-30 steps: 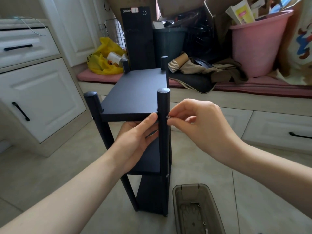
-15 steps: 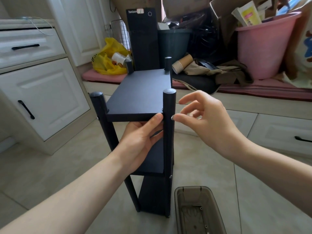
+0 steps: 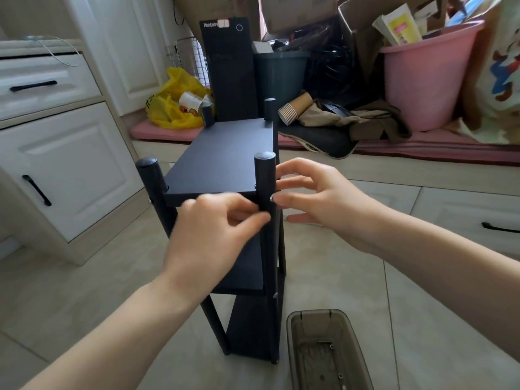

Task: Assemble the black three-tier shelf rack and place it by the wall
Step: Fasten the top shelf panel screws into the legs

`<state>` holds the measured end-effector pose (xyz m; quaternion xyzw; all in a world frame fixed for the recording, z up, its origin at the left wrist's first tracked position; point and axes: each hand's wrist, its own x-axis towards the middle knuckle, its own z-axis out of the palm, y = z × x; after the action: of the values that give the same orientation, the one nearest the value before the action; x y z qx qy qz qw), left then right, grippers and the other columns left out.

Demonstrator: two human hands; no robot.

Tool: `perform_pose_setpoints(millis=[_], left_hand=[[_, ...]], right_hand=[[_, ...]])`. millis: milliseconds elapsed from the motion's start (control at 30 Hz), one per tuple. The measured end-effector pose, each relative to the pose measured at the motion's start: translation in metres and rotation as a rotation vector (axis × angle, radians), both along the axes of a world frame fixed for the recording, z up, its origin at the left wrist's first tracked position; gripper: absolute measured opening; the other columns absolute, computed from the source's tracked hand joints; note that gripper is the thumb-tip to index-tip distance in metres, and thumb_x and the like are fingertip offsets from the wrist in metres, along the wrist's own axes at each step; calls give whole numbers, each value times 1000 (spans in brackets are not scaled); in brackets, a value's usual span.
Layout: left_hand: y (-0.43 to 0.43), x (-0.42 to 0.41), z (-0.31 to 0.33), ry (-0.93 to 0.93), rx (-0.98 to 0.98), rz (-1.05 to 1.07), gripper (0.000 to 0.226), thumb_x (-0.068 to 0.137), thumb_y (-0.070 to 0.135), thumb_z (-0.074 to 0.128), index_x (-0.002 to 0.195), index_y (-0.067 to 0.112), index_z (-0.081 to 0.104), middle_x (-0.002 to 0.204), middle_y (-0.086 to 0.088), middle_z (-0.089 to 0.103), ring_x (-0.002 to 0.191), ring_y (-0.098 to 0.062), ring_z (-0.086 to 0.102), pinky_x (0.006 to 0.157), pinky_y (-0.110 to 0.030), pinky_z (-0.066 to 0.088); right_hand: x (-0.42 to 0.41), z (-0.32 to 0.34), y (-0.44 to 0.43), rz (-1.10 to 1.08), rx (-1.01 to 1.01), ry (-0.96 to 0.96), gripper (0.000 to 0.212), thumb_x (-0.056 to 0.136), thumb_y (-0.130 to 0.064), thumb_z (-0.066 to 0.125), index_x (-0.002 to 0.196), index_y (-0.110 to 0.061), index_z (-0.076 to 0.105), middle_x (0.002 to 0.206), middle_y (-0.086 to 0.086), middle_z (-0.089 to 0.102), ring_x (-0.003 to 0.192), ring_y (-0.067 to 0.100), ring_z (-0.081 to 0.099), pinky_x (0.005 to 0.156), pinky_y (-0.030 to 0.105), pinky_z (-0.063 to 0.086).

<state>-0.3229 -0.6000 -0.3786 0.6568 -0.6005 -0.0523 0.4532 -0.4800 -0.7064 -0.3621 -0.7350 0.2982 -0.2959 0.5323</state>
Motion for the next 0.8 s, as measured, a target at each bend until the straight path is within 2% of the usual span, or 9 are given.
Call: perform_pose_setpoints(millis=[33,100,167,233,333,433,533,667,800], left_hand=[[3,0,5,-102,-121,54,15,80,39,77,89,28,79,76,18,74,78,5,69,74,-12,52],[2,2,12,-269,-242,165,27,79,42,77,96,21,76,89,11,71,89,-2,64,84,-23,52],[-2,3,14,-358,-175,227,45,77,49,75,109,18,73,104,4,68,106,-17,56,92,-42,48],[-7,4,12,-344,-78,168,50,77,50,76,115,17,74,110,2,66,114,-21,52,96,-51,45],[-13,3,8,-319,-94,82,48,79,48,74,112,13,77,109,1,67,113,-19,53,96,-51,47],[-15,2,9,-238,-129,60,55,76,56,66,109,14,79,105,3,69,108,-16,55,94,-47,49],[-14,2,8,-173,-124,52,47,77,52,72,111,20,79,104,7,69,106,-14,57,93,-47,51],[-15,0,7,-192,-122,76,32,84,31,81,113,19,77,111,8,66,105,-15,62,95,-47,52],[-14,-4,7,-254,-110,113,28,88,34,67,111,19,72,123,7,65,114,-16,61,107,-53,44]], right_hand=[[0,0,-1,10,34,-1,26,90,-17,72,109,-33,64,117,-1,69,103,14,69,91,43,58],[1,0,-2,34,86,-5,26,90,-17,72,110,-30,65,110,-1,74,96,14,73,93,45,57],[1,1,-2,50,114,-14,25,90,-16,72,110,-29,66,104,-2,76,94,13,73,94,46,56],[0,1,-3,57,130,-22,25,89,-15,73,109,-29,67,102,-3,76,92,13,74,94,45,55],[-1,1,-4,53,164,-39,26,88,-14,73,111,-27,68,100,0,77,93,14,74,93,43,57],[-2,1,-4,40,199,-50,21,91,-20,71,111,-26,70,100,1,77,95,14,74,92,43,57],[0,1,-6,18,235,-59,18,92,-29,69,111,-25,69,102,0,76,94,16,74,90,43,57],[8,-1,-6,-18,340,-105,36,87,-34,73,118,-19,63,98,1,77,92,18,74,90,45,58],[17,1,-6,-15,497,-133,36,97,-45,58,110,-14,68,92,4,77,88,19,74,83,40,61]])
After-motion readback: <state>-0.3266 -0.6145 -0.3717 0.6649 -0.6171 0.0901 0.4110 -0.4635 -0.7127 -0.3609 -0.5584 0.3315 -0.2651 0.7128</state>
